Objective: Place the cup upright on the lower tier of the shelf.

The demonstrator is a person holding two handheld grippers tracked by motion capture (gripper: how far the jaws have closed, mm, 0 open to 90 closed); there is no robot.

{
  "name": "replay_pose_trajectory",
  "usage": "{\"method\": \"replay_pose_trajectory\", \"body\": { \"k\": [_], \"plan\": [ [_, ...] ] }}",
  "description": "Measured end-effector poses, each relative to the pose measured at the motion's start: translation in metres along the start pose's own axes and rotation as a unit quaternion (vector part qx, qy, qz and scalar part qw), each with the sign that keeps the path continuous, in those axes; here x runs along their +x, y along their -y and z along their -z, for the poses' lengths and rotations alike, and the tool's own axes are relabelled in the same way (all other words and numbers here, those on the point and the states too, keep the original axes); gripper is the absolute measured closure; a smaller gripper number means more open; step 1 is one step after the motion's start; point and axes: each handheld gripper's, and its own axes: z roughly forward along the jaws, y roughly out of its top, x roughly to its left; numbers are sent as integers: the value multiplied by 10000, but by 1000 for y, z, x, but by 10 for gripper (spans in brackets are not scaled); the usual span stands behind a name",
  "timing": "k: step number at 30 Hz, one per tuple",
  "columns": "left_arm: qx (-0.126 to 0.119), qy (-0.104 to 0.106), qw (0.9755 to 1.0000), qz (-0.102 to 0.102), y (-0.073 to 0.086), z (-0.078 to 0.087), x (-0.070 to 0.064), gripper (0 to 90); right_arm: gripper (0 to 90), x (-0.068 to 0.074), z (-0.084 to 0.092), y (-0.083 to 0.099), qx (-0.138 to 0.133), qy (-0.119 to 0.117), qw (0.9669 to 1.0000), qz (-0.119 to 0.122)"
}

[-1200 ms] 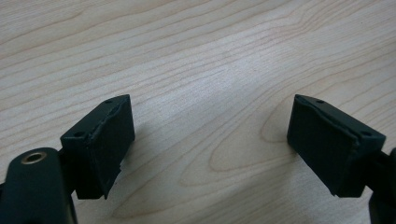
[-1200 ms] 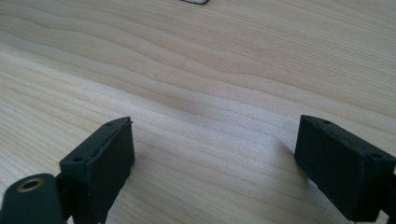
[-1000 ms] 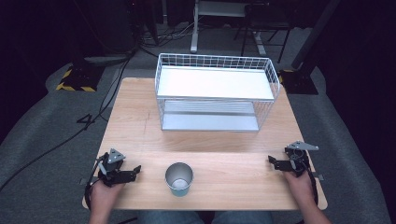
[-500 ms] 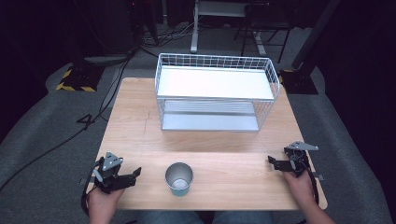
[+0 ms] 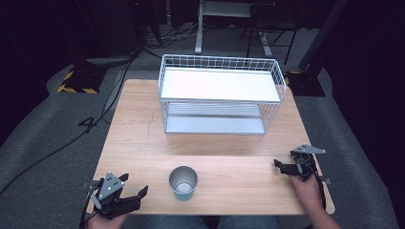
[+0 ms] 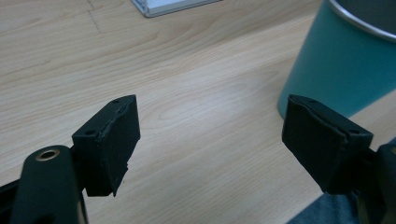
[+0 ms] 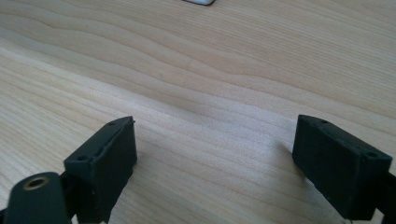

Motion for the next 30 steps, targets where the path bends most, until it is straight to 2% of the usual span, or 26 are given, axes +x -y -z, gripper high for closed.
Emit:
{"method": "replay_pose_trajectory", "body": {
  "k": [1,2,3,6,7,10,12,18,19,22,26,29,30],
  "plan": [
    [0,0,10000,0,0,0,0,200,141,0,0,0,0,0,10000,0],
    [-11,5,9999,-129,-1,2,-7,200,144,0,0,0,0,-2,10000,2],
    [-11,5,9999,-129,-1,2,-7,200,144,0,0,0,0,-2,10000,2],
    [6,26,9995,-299,-1,4,-21,199,148,0,0,0,0,-6,10000,3],
    [6,26,9995,-299,-1,4,-21,199,148,0,0,0,0,-6,10000,3],
    [20,118,9988,-468,-1,5,-33,198,148,0,0,0,-1,-5,10000,8],
    [17,160,9987,-486,-1,5,-36,196,148,0,0,0,-3,-9,10000,12],
    [21,355,9967,-726,-4,2,-51,182,148,0,0,0,2,-5,10000,5],
    [21,355,9967,-726,-4,2,-51,181,148,0,0,0,2,-5,10000,5],
    [29,534,9957,-754,-4,-4,-58,177,148,0,0,0,0,-7,10000,6],
    [35,607,9946,-845,-5,-10,-66,173,149,0,0,0,0,-6,10000,7],
    [7,707,9940,-832,-4,-16,-73,168,151,0,0,0,0,-6,10000,13],
    [3,790,9941,-745,-3,-21,-76,167,151,0,0,0,-1,-6,10000,10]
  ]
}}
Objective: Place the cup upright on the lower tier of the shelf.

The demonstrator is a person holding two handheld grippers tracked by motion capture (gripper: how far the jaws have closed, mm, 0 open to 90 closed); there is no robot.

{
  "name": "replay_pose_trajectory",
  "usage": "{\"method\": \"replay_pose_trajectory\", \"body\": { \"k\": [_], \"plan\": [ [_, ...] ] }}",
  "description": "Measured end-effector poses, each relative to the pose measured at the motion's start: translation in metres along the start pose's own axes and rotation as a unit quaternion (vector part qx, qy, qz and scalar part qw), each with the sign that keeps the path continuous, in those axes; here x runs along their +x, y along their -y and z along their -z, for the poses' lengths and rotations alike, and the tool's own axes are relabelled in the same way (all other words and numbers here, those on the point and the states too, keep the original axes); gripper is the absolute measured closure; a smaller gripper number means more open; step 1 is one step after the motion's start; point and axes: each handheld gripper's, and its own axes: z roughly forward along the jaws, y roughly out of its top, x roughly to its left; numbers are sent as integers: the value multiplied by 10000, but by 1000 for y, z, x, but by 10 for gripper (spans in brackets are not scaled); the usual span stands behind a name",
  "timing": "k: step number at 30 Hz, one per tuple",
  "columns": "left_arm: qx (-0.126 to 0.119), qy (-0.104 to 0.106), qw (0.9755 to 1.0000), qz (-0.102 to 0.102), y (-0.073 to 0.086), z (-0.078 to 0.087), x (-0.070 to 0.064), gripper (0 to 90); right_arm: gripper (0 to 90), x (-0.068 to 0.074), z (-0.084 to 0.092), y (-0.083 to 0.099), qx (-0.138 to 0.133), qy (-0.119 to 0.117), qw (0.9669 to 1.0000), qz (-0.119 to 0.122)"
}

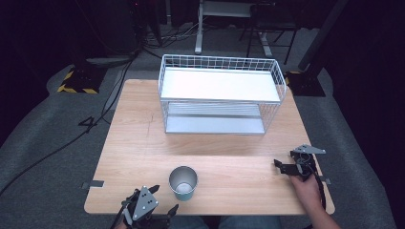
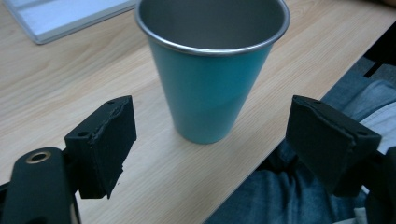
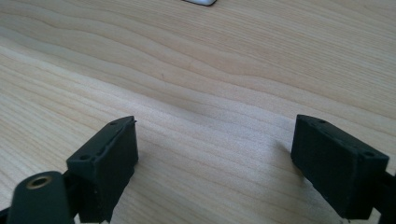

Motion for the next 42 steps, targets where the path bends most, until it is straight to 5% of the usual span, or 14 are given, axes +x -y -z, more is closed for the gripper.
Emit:
{"method": "replay_pose_trajectory", "body": {
  "k": [9,16,42],
  "plan": [
    [-43,59,9996,260,1,-20,-9,149,153,1,0,0,-4,-24,10000,18],
    [-96,-376,9966,722,5,-40,-10,146,153,1,0,0,-4,-28,10000,20],
    [-122,-155,9992,359,-2,-76,0,141,154,1,0,0,-6,-23,10000,24]
  ]
}}
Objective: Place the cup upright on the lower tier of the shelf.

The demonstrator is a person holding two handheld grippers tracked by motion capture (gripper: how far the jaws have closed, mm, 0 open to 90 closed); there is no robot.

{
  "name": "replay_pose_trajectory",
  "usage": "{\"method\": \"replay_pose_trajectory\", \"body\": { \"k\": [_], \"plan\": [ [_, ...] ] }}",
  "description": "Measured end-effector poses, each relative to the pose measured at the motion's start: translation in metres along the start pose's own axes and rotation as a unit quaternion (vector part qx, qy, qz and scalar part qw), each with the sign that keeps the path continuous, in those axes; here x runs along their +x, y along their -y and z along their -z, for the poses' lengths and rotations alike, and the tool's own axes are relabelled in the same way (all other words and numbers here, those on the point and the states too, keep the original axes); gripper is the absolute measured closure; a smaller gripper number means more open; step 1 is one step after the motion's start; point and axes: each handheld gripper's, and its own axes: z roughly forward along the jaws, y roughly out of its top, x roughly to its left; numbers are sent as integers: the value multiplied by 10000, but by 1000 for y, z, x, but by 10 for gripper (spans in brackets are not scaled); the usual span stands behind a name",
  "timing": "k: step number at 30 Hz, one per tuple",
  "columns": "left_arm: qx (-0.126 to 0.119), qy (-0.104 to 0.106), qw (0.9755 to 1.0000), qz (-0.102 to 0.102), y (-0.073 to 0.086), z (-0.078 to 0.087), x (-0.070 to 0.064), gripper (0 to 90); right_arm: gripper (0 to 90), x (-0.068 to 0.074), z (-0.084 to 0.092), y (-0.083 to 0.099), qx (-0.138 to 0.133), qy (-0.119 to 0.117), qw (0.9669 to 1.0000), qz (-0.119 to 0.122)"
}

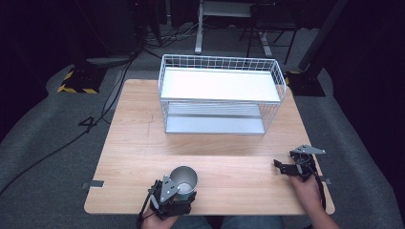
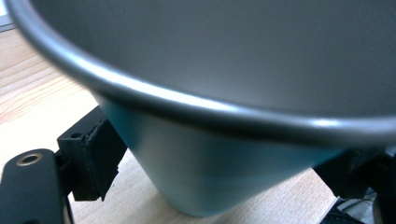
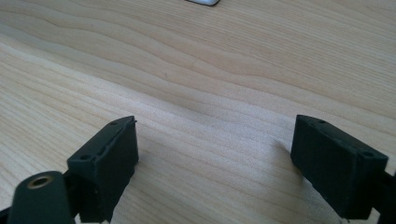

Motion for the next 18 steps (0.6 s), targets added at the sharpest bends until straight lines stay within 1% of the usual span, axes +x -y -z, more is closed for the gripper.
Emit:
{"method": "replay_pose_trajectory", "body": {
  "k": [2,6,7,8,9,11,12,14,18],
  "plan": [
    [-11,49,10000,49,0,-1,2,145,154,0,0,0,-5,6,10000,-2],
    [13,109,9999,44,0,-3,3,166,155,0,0,0,-8,-5,10000,28],
    [6,108,9999,1,0,-3,4,166,155,0,0,0,-8,-5,10000,28],
    [0,186,9998,77,1,-4,4,192,155,1,0,0,-9,-9,10000,35],
    [-3,203,9998,87,1,-3,5,192,155,1,0,0,-8,-10,10000,35],
    [-8,183,9998,90,1,-3,6,196,155,1,0,0,-9,-9,10000,37],
    [-1,195,9997,130,1,-3,6,197,155,1,0,0,-12,-9,10000,35],
    [1,177,9998,64,1,-2,6,198,155,1,0,0,-8,-9,10000,37],
    [22,161,9999,30,1,-2,6,199,155,1,0,0,-8,-10,10000,35]
  ]
}}
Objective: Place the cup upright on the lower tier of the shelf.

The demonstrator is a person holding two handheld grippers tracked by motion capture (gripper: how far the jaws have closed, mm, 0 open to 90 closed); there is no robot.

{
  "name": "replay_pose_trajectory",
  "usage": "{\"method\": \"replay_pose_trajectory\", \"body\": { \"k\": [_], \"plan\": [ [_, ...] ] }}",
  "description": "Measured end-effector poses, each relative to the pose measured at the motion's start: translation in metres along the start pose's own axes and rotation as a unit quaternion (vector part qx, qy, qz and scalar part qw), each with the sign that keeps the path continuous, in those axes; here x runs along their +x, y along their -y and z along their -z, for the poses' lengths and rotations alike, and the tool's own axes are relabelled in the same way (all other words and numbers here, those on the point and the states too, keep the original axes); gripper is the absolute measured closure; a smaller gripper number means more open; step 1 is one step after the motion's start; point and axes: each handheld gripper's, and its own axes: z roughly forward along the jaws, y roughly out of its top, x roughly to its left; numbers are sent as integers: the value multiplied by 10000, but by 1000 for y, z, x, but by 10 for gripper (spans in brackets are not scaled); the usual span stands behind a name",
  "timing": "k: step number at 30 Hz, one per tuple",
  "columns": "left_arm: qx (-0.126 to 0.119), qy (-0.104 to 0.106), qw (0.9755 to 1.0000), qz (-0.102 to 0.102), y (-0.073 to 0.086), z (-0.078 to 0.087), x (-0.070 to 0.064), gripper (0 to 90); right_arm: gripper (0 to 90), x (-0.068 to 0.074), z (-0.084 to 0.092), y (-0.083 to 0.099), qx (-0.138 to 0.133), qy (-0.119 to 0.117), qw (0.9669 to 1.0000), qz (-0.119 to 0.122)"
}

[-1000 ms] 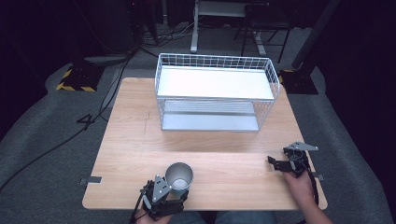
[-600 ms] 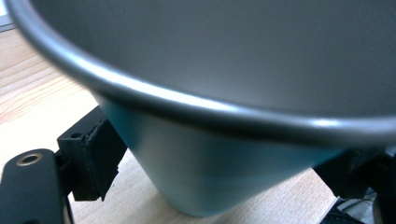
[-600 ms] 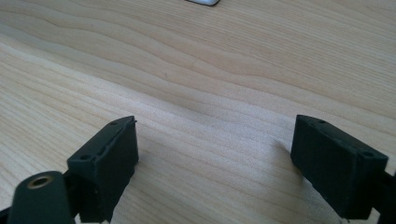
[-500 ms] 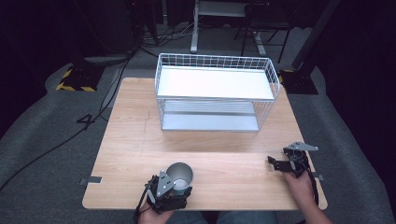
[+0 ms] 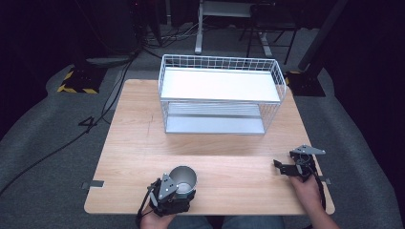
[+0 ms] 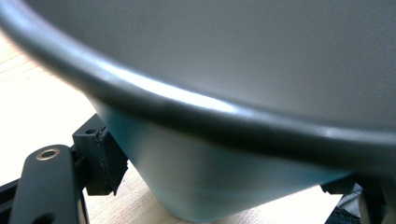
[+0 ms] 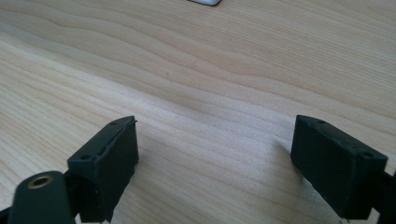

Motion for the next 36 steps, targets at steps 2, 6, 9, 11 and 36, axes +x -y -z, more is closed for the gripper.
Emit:
{"method": "replay_pose_trajectory", "body": {
  "k": [2,6,9,11,36],
  "plan": [
    [9,1,10000,-3,0,0,0,200,155,0,0,0,0,-1,10000,-2],
    [28,27,10000,6,0,1,0,200,155,0,0,0,4,-3,10000,-17],
    [43,34,10000,-21,-1,2,-1,200,154,0,0,0,6,-4,10000,-18],
    [36,36,10000,-13,-1,2,-2,200,154,0,0,0,3,-3,10000,-15],
    [20,235,9996,-135,-51,11,4,200,154,0,0,0,13,-5,10000,-33]
  ]
}}
